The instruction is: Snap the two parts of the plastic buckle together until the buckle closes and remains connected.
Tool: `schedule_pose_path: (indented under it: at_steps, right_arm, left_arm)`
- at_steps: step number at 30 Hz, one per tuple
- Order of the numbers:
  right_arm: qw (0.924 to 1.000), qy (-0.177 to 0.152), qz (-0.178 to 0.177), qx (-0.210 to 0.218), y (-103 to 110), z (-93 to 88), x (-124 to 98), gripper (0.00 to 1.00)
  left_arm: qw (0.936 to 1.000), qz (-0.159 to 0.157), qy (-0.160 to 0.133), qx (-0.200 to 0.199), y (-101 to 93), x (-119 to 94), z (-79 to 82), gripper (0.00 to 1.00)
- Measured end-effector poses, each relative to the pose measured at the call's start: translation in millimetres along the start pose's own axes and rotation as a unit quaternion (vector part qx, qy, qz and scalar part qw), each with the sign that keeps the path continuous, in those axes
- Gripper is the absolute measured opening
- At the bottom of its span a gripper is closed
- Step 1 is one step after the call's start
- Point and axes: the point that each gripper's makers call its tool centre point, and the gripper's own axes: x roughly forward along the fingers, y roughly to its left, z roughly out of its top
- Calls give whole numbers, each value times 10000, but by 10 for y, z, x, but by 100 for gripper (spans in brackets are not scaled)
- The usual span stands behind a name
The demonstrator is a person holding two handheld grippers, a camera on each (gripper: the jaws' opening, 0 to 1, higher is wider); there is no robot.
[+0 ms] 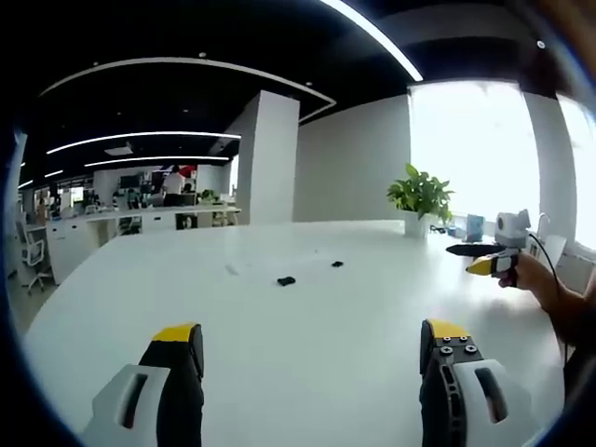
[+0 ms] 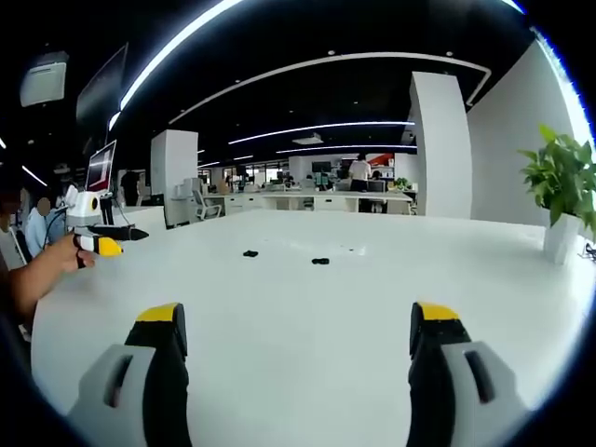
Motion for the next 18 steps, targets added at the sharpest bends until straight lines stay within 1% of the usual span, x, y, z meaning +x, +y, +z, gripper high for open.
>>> schedule_pose_path:
  at_steps: [5,11,15,18]
  right_arm:
    - [10000,-3,-18,-32,-13,9,4,100]
    - [10000,2,0,-48,-15,10,39,100]
    - [10000,72,55,-20,-15,-28,77,100]
    - [10000,39,52,-39,-31,10,89,100]
  left_arm:
    - [10000,-12,-66,-15,5,0,46,99]
    - [9999,-73,-85,-95,-11,1,50,99]
    - [9999,-66,-58,-51,-10,25,58,99]
    - [10000,-69,-50,-6,-7,52,81,99]
